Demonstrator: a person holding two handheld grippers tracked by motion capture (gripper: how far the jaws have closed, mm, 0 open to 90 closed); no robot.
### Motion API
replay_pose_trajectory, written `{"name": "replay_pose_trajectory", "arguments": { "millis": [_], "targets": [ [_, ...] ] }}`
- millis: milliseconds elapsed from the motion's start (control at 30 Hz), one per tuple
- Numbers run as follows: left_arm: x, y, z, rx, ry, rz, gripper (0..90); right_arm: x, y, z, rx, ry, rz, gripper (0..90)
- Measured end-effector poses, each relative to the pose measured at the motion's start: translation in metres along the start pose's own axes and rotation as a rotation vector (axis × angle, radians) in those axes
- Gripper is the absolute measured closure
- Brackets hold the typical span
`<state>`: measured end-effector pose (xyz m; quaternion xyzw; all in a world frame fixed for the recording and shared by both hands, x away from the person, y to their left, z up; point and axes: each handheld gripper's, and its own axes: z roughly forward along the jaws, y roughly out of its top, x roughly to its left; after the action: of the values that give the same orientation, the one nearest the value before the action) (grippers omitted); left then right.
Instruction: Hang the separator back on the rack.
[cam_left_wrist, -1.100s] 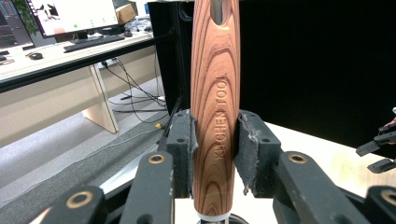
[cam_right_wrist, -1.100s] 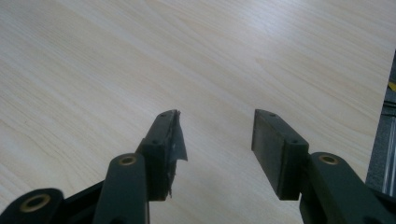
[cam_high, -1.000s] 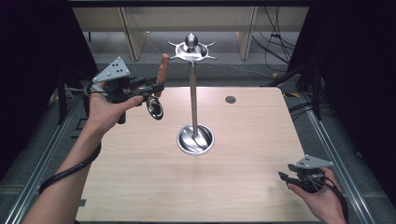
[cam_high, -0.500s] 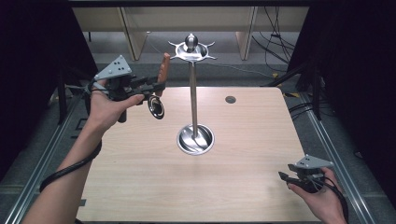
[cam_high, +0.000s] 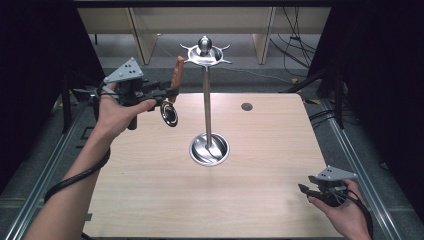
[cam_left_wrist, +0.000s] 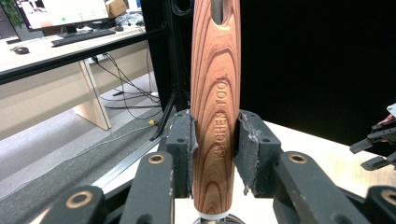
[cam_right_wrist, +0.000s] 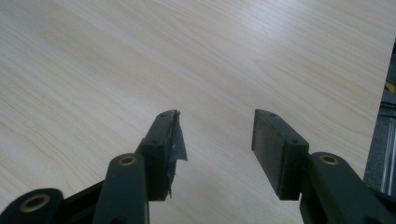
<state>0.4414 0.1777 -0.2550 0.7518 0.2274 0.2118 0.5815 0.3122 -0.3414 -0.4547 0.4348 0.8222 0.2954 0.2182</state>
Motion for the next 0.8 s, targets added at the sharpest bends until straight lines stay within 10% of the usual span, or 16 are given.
{"name": "replay_pose_trajectory", "arguments": {
  "millis": [800],
  "targets": [
    [-0.0018,0.0050,0.0102,0.003,0.003,-0.002,67.4,0.0000,-0.0003,0.0005,-0.004,-0.001,-0.006,51.7]
  ]
}}
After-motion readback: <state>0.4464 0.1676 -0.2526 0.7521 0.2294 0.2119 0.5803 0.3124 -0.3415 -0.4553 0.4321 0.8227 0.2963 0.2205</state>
